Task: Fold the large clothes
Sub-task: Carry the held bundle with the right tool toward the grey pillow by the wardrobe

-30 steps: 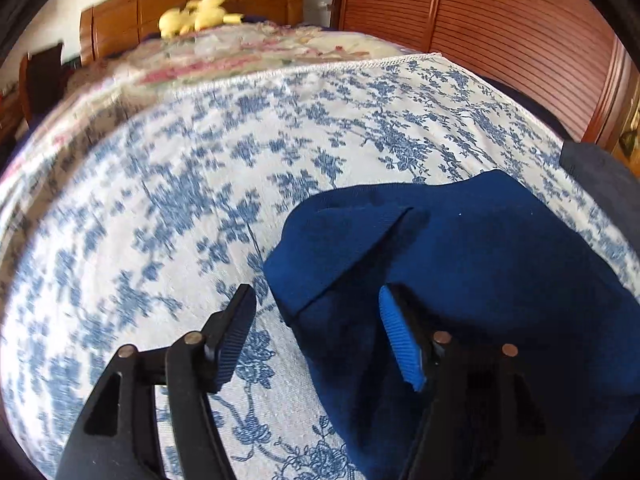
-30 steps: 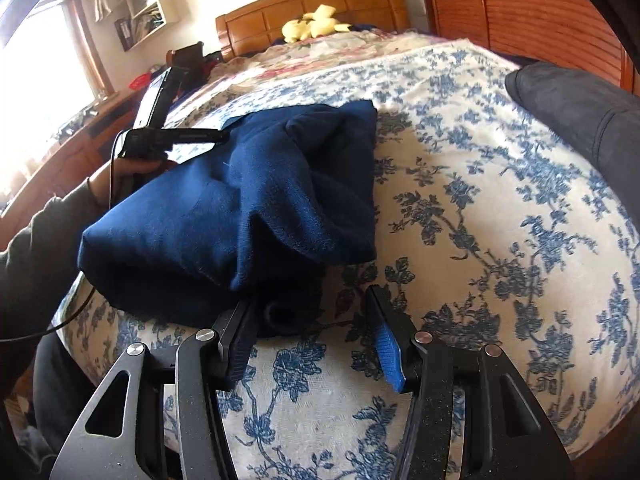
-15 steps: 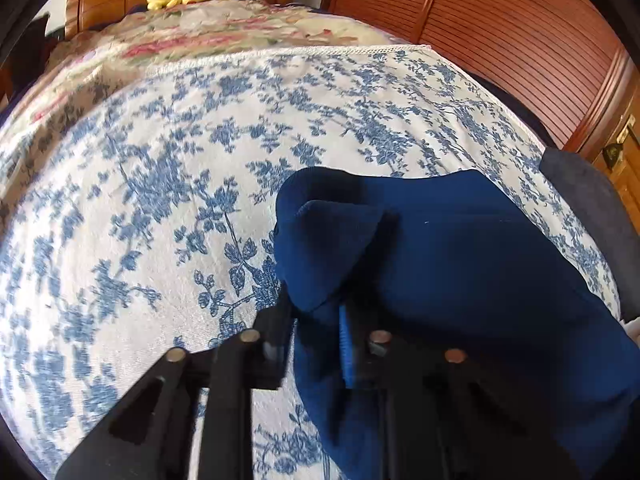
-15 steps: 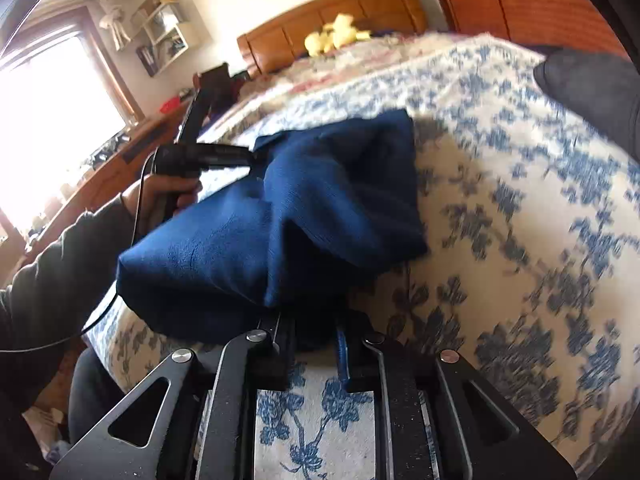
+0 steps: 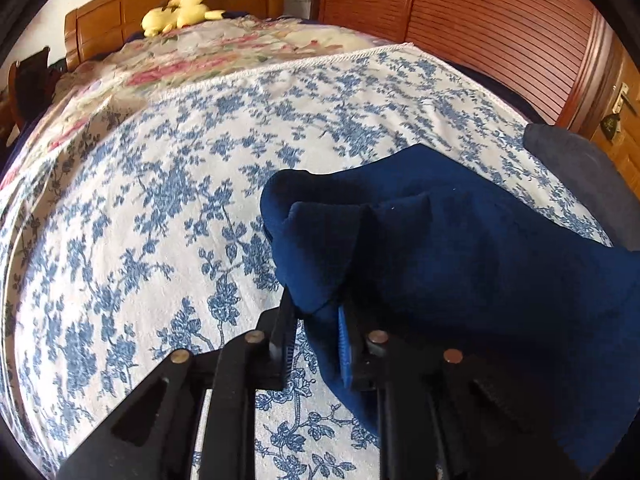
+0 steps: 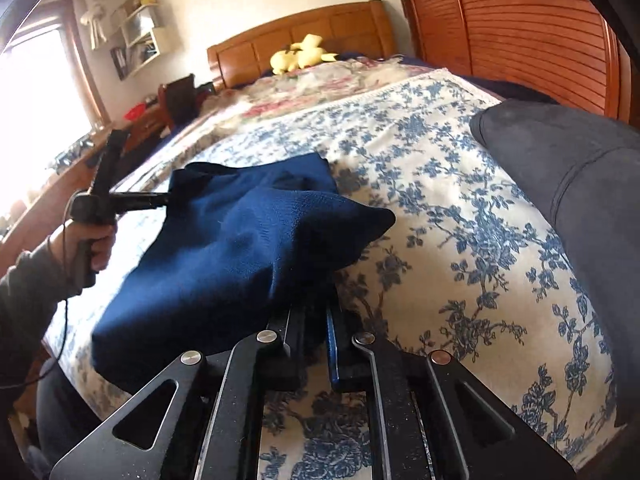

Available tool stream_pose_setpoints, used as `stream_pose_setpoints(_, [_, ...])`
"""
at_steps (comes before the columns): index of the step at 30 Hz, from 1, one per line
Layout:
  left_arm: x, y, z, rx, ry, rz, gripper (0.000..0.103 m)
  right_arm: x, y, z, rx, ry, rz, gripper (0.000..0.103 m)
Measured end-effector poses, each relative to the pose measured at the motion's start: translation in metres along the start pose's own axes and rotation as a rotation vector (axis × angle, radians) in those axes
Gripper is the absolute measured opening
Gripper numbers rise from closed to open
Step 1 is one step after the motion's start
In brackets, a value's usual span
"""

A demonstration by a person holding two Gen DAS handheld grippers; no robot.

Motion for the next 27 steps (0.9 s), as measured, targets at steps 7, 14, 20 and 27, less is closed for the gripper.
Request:
stream_pose_setpoints(7, [-0.018, 0.001, -0.011, 0.051, 0.039, -0.036, 0.024, -0.023, 0.006, 0.011, -0.074, 0.033, -0.065, 0.047])
stream_pose_setpoints(14, [0.002, -0.002, -0.004, 0.02, 0.041, 0.022, 0.014, -0.023, 0.002, 0.001, -0.016, -0.106, -0.048, 0.007])
stream_pose_setpoints(20, [0.05, -0.014, 0.022, -0.02, 0.004, 0.161, 0.012, 0.017, -0.02, -0.005, -0.01, -0.129, 0.119, 0.004])
stream_pose_setpoints(27, [0.094, -0.042, 0.081, -0.121, -0.041, 0.252, 0.012, 0.047, -0.061, 0.008, 0.043, -0.068, 0.219, 0.004])
Point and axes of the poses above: each gripper's, at about its wrist camera, not at the fingertips, and x roughly against the way its jaws point, z to its right, y to its underside, the point moved 2 cm from there along -x, roughly the way its jaws point, and after that the axes turned 7 degrees about -z, right-handed, at the moved point
